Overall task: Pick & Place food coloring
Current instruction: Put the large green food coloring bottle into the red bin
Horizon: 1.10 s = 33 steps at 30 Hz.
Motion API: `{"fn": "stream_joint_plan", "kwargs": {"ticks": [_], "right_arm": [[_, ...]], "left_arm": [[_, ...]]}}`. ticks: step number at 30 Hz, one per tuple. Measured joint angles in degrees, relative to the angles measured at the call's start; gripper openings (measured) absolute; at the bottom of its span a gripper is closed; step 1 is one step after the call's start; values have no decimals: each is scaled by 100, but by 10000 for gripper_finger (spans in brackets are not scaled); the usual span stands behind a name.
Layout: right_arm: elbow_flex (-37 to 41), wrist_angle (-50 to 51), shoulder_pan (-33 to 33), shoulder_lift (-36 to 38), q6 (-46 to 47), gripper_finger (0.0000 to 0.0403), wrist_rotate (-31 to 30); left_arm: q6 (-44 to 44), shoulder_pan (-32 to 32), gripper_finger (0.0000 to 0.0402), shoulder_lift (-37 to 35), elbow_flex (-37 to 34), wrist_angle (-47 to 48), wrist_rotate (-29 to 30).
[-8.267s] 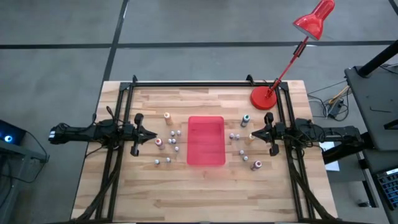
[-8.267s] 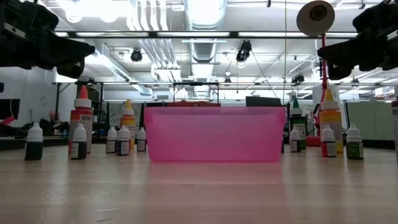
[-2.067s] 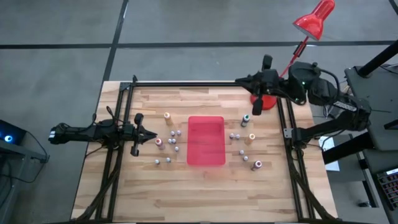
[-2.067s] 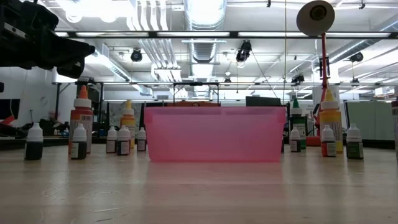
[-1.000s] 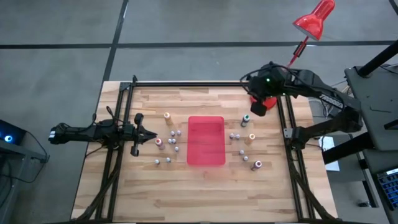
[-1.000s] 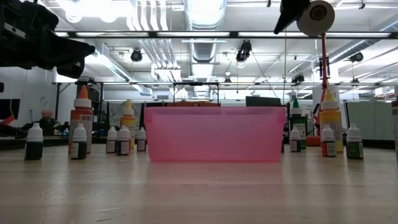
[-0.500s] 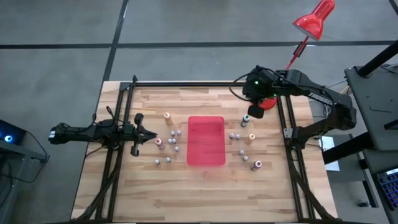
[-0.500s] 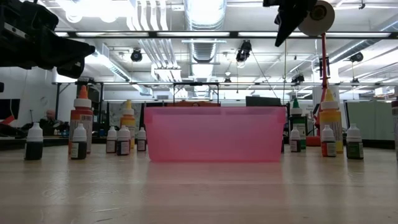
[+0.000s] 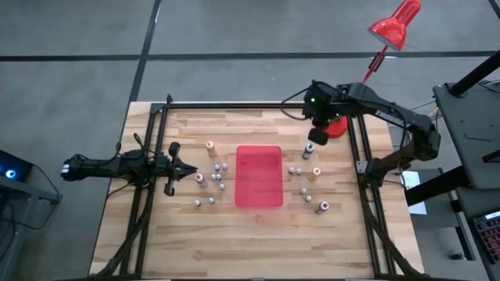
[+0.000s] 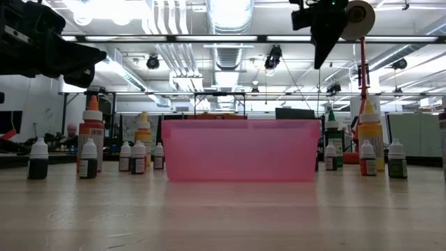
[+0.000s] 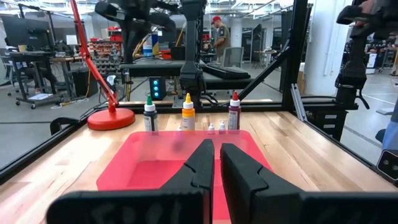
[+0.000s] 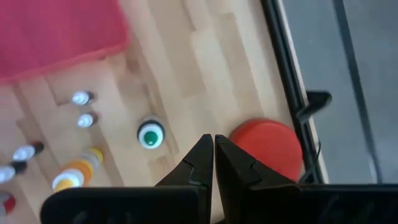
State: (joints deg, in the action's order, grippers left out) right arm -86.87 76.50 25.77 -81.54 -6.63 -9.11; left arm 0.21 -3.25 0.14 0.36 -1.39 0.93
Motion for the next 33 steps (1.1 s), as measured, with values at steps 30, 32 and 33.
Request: {"fn": "stream_joint_plan", "kwargs": {"ticks": [30,32,33], "right_arm": [[118,355,691,7,1265,21,9],[187,320,650,9,1234,31,12],[224,300,622,9,1220,37,15]], "left_arm": [[0,0,3,2,0,0,0],[-1,0,3,1,0,-1,0],[-1,-1,3,1,0,0,0]]}}
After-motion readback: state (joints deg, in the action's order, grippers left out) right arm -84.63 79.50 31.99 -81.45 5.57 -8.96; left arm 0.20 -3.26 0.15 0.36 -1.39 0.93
